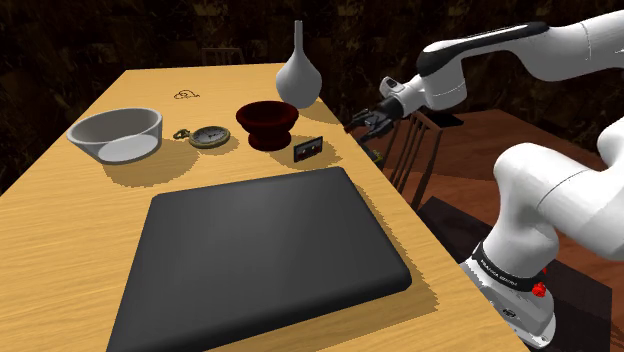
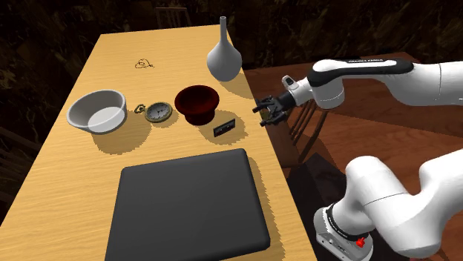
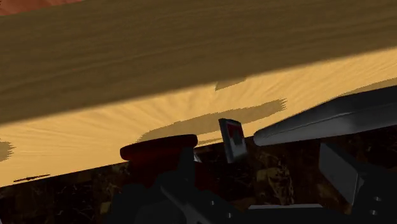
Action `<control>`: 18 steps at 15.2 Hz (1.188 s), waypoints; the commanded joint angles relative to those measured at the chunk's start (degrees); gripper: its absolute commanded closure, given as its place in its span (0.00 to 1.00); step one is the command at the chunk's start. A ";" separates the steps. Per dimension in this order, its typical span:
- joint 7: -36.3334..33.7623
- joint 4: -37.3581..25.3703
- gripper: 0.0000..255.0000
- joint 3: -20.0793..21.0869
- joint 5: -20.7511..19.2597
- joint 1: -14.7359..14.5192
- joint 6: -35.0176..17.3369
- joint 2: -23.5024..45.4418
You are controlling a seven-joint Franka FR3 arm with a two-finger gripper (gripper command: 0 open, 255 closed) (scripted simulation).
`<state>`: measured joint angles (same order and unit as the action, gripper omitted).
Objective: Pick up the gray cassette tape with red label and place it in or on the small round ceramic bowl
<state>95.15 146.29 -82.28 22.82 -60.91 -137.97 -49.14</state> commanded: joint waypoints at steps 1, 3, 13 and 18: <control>8.43 -4.92 0.00 -9.69 -0.48 -10.61 2.10 -5.16; 13.94 -10.97 0.00 -15.68 -2.30 -19.07 5.71 -11.45; 18.37 -14.42 0.00 -18.88 -2.87 -28.97 3.69 -17.84; 18.37 -14.41 0.00 -18.88 -2.88 -28.97 3.69 -17.84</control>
<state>113.49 131.52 -100.93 19.93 -89.59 -134.21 -66.90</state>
